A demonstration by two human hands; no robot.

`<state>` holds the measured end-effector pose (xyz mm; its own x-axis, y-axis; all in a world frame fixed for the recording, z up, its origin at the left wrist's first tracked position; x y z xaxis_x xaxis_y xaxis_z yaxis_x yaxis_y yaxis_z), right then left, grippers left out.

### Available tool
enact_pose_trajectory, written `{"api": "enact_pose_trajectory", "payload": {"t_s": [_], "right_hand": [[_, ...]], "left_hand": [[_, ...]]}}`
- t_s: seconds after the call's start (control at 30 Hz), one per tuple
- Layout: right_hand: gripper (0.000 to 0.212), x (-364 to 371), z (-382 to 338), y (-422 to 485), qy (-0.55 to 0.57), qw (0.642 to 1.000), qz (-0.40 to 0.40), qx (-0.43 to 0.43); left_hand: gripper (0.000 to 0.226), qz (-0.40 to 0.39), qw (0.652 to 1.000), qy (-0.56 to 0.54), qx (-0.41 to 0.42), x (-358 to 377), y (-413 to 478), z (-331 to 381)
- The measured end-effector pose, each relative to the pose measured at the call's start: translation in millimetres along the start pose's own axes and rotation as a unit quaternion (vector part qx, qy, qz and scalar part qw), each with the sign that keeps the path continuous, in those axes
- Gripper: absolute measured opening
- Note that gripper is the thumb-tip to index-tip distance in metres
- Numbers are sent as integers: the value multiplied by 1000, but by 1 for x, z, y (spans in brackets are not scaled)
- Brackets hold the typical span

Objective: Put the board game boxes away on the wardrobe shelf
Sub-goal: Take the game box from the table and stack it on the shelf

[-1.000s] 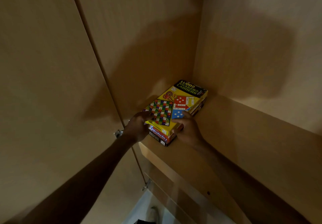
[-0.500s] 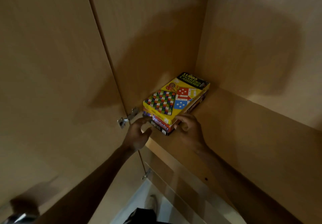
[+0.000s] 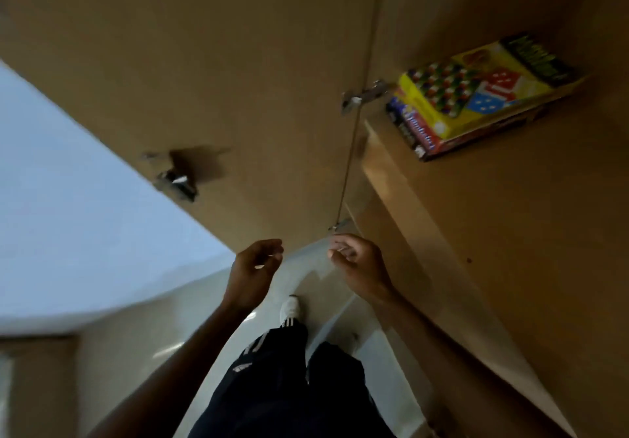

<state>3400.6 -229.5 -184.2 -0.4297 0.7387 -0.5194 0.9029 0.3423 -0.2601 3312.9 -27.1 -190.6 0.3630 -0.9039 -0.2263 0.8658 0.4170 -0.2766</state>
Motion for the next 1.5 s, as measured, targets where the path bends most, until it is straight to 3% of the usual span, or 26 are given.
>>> {"api": "enact_pose_trajectory", "payload": {"t_s": [0.13,0.43,0.6,0.67,0.77,1.0,1.2,1.27,1.43,1.5], "right_hand": [[27,65,-28,-25,-53,993,-94,-42],[22,215,-102,-109,-105,961,-211,-145],[23,321,-137,-196,-146,920,-301,-205],[23,363,-157,-235,-164,894,-341,-241],[23,418,-187,-290,-171,853,-403,-285],[20,536,-229,-424,-214,713,-550,-378],[19,628,-234,-556,-266,549,-654,-448],[20,655,-233,-599,-271,508,-676,-460],[23,714,-217,-731,-289,361,-734,-498],[23,725,-208,-774,-289,316,-749,-506]], "left_hand": [[22,85,994,-54,-46,-64,-57,-43],[23,236,959,-141,-64,-196,-189,-111],[23,315,938,-129,-72,-280,-299,-167],[23,370,914,-140,-90,-312,-355,-187],[24,464,864,-165,-106,-346,-431,-207],[20,660,699,-240,-138,-359,-595,-266],[21,780,538,-278,-159,-345,-718,-304],[22,800,501,-288,-164,-346,-751,-318],[22,862,349,-327,-170,-340,-842,-341],[22,875,305,-336,-169,-335,-867,-343]]}}
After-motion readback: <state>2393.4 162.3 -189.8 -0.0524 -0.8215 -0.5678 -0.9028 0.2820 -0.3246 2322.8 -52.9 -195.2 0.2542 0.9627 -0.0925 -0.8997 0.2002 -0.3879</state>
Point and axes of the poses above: each hand's wrist, its own y-axis towards the middle knuckle, its own x-axis out of the palm, z = x × y, the point moved 1 cm from there along y, towards the middle knuckle, and after that the axes turned 9 degrees about -y, right-handed, at the moved point
